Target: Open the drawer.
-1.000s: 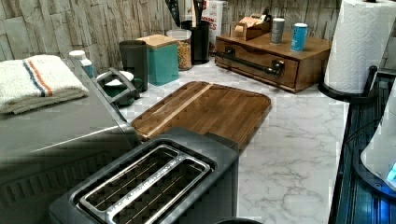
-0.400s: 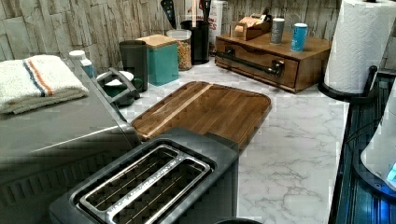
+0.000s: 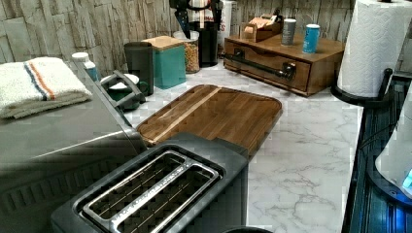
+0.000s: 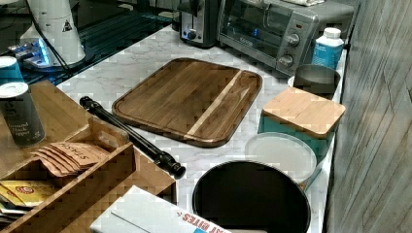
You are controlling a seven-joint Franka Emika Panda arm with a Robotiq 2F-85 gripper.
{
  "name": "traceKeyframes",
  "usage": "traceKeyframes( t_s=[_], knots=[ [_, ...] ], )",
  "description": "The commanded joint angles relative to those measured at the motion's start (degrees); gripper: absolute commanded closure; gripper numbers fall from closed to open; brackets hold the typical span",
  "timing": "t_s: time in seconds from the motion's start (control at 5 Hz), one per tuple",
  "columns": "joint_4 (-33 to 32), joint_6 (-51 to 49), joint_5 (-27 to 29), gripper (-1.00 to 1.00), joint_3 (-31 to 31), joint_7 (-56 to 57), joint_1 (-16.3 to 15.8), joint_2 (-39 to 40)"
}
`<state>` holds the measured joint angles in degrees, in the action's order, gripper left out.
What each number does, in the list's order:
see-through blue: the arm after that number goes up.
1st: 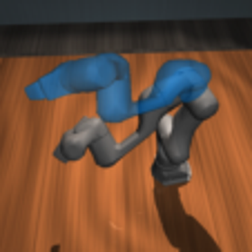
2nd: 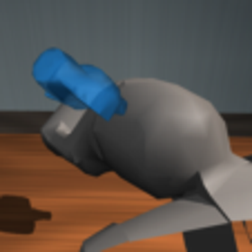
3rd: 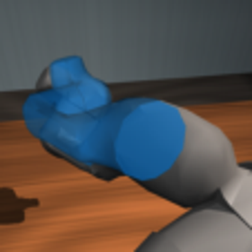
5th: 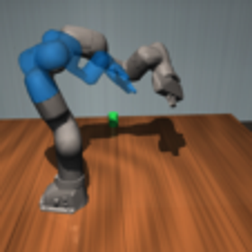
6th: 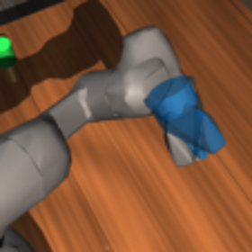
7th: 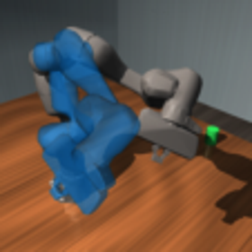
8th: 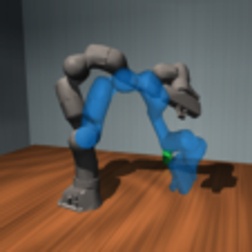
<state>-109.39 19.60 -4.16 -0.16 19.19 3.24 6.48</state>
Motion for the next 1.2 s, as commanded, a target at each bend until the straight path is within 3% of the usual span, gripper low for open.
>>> traceKeyframes(
  t_s=[0.2, 0.8, 1.2],
  knots=[
    [1.1, 5.1, -2.1, -1.00, -7.6, 13.7, 7.5, 2.5],
    [1.2, 14.4, -5.1, -1.00, -9.9, 21.2, 9.3, 8.1],
    [2.3, 13.3, -6.4, -1.00, -9.4, 20.2, 9.2, 11.9]
  ],
)
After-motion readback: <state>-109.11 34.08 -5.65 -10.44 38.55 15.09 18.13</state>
